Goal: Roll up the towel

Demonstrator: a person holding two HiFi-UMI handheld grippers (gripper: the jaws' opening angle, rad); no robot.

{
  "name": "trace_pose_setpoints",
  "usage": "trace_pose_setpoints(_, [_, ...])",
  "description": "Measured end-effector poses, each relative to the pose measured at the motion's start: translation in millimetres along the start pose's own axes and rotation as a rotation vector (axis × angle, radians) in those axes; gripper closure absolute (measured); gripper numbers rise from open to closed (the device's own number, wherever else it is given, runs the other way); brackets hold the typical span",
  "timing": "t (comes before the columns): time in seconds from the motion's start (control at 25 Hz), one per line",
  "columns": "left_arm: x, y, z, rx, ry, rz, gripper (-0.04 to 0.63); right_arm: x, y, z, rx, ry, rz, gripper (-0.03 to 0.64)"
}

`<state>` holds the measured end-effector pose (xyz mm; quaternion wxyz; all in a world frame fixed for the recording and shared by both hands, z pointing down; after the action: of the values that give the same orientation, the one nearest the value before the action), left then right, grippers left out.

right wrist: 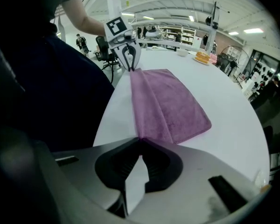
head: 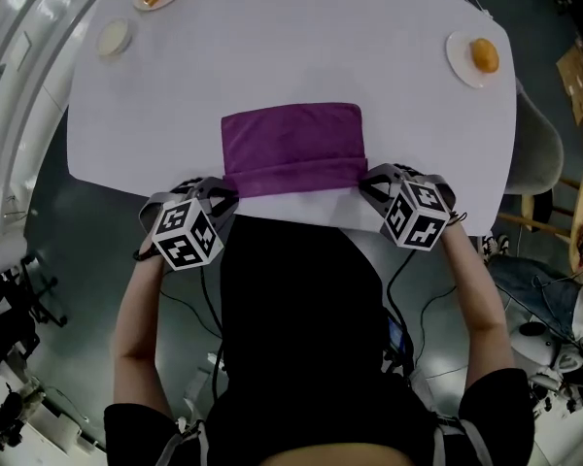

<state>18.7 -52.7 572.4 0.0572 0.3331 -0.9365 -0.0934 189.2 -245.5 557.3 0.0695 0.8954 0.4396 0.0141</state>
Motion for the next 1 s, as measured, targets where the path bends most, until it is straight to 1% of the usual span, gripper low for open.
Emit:
trace_pose_setpoints(0.16, [-9.0,1.6,2.2,-0.007,0.019,0.011,0.558,10.8,1.0,2.6,-0.015,-0.013,-0.023,0.594])
trace_pose_setpoints(0.28, [-9.6,1.9,-0.3,0.004,0.018,0.005,0.558,11.8,0.8,1.3,-0.020,-0.012,-0.048,0.595])
trace_pose_setpoints(0.4, [-9.6,1.8,0.3,0.009,0.025,-0.007,0.558,12.9,0.2,1.9,-0.021,-0.019,-0.048,0.595])
trace_pose_setpoints(0.48, [-8.1,1.0,4.6,-0.001,0.037,0.001,0.558,11.1,-0.4,5.6,-0.029,-0.029,-0.049,0.595])
trace_pose_setpoints(0.64, [5.8,-3.8,18.9,-0.052,0.032,0.056,0.558,-2.9,-2.2,19.1,-0.065,-0.036,-0.072,0.595])
trace_pose_setpoints(0.8, [28.8,-5.2,28.4,-0.105,0.001,0.138,0.558,-24.6,-4.5,29.9,-0.113,-0.023,-0.137,0.595])
trace_pose_setpoints(0.88, [39.9,-5.8,29.9,-0.115,-0.018,0.168,0.558,-35.2,-6.0,33.3,-0.130,-0.017,-0.167,0.595])
trace_pose_setpoints(1.0, [55.6,-6.0,29.4,-0.110,-0.044,0.190,0.558,-51.0,-9.8,34.5,-0.132,0.002,-0.180,0.595])
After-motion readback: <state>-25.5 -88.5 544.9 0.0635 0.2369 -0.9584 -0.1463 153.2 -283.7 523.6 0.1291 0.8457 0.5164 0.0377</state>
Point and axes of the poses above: the fingertips, and each gripper's own axes: z backward along the fingers, x to its left, y out of its underside, the point moved 4 cm from there along z, backward along the fingers, and after that the axes turned 15 degrees about x, right-handed, at the moved point
